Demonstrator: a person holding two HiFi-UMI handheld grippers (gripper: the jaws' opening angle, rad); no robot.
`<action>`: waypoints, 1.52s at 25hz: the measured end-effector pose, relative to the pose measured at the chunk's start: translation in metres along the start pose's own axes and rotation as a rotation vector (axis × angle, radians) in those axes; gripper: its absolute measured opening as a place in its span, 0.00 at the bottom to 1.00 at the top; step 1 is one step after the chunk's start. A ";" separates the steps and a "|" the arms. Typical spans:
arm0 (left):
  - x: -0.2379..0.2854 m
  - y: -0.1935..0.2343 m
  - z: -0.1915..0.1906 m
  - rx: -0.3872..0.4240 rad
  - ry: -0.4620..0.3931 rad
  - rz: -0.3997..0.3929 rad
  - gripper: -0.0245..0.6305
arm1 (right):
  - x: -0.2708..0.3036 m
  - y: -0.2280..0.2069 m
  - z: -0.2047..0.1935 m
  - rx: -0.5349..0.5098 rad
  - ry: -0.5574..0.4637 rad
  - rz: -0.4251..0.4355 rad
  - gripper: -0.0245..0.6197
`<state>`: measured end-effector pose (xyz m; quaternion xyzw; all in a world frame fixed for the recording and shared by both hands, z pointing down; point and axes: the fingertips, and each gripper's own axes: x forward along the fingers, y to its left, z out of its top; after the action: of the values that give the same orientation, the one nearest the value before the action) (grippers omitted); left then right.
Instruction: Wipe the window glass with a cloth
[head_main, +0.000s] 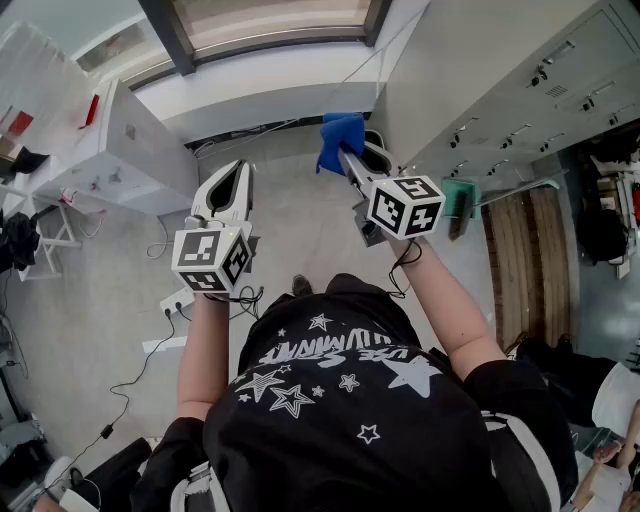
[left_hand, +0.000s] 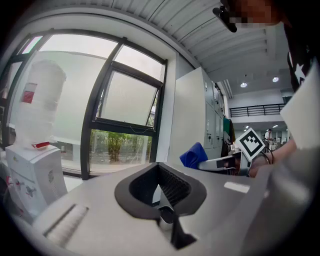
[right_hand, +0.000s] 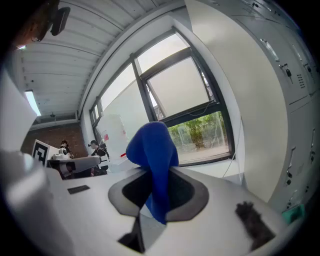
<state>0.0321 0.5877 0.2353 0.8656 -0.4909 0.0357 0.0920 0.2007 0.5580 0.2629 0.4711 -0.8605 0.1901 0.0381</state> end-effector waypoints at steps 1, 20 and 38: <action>-0.001 -0.001 -0.001 -0.007 0.001 0.000 0.05 | -0.001 0.000 0.000 -0.001 0.001 -0.002 0.15; -0.006 0.003 -0.012 -0.026 0.039 -0.001 0.05 | -0.012 -0.001 -0.016 0.005 0.032 -0.029 0.15; -0.007 0.020 -0.015 -0.067 0.017 -0.011 0.05 | -0.007 -0.005 -0.002 -0.004 -0.009 -0.070 0.15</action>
<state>0.0120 0.5866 0.2511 0.8645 -0.4861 0.0264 0.1252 0.2086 0.5624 0.2646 0.5016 -0.8441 0.1848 0.0420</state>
